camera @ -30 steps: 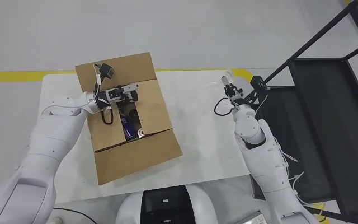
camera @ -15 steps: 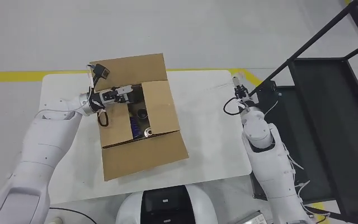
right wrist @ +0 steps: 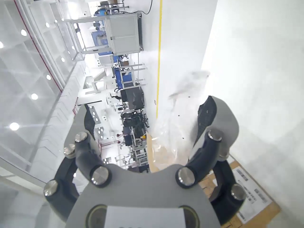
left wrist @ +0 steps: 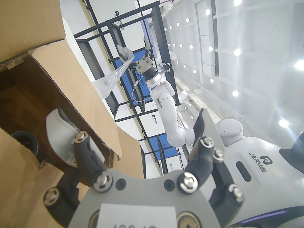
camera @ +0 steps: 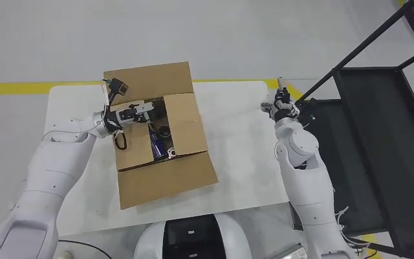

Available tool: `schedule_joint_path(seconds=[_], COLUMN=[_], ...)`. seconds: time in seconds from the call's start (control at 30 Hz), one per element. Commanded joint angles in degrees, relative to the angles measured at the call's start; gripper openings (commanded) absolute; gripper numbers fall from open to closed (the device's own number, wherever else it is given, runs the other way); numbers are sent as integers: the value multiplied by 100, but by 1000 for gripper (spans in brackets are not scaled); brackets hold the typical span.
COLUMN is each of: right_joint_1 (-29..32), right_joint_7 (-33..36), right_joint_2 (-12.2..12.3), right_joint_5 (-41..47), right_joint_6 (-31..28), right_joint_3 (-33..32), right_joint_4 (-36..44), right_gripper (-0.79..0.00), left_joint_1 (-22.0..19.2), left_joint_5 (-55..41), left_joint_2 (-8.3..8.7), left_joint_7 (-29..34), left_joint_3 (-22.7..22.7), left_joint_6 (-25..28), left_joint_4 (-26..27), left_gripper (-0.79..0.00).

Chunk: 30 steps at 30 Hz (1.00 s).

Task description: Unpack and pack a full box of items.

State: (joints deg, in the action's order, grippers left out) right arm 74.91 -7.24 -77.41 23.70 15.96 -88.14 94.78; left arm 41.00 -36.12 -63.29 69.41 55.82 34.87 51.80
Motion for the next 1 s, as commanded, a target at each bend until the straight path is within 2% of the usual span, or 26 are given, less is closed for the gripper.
schedule_joint_path(seconds=[0.0,0.1,0.23,0.4,0.53,0.6,0.73,0.97], right_joint_1=[13,42,128,249,370,439,625,934], right_joint_7=[39,74,716,1326,1748,2139,3220,5271], right_joint_2=[2,48,267,400,444,455,501,579], right_joint_5=[42,-577,-3198,-4345,-4483,-4284,-3875,-2742], right_joint_6=[3,97,381,372,120,-94,-624,-1085], right_joint_3=[-26,-37,100,-31,-107,-99,-62,69], right_joint_4=[74,99,50,164,323,529,964,1520], right_gripper=[0,0,0,0,0,0,0,0], left_joint_1=[10,9,-8,2,28,50,142,383], left_joint_5=[-7,-25,-41,-33,-33,-51,-163,-170], left_joint_2=[-6,-15,-18,-7,18,43,121,335], left_joint_7=[4,4,12,24,12,-2,-13,-46], left_joint_3=[-10,-16,0,34,101,174,403,1028], left_joint_6=[-4,-4,-12,-24,-12,2,13,46], left_joint_4=[-2,-10,-18,-22,33,102,363,893], left_gripper=[0,0,0,0,0,0,0,0])
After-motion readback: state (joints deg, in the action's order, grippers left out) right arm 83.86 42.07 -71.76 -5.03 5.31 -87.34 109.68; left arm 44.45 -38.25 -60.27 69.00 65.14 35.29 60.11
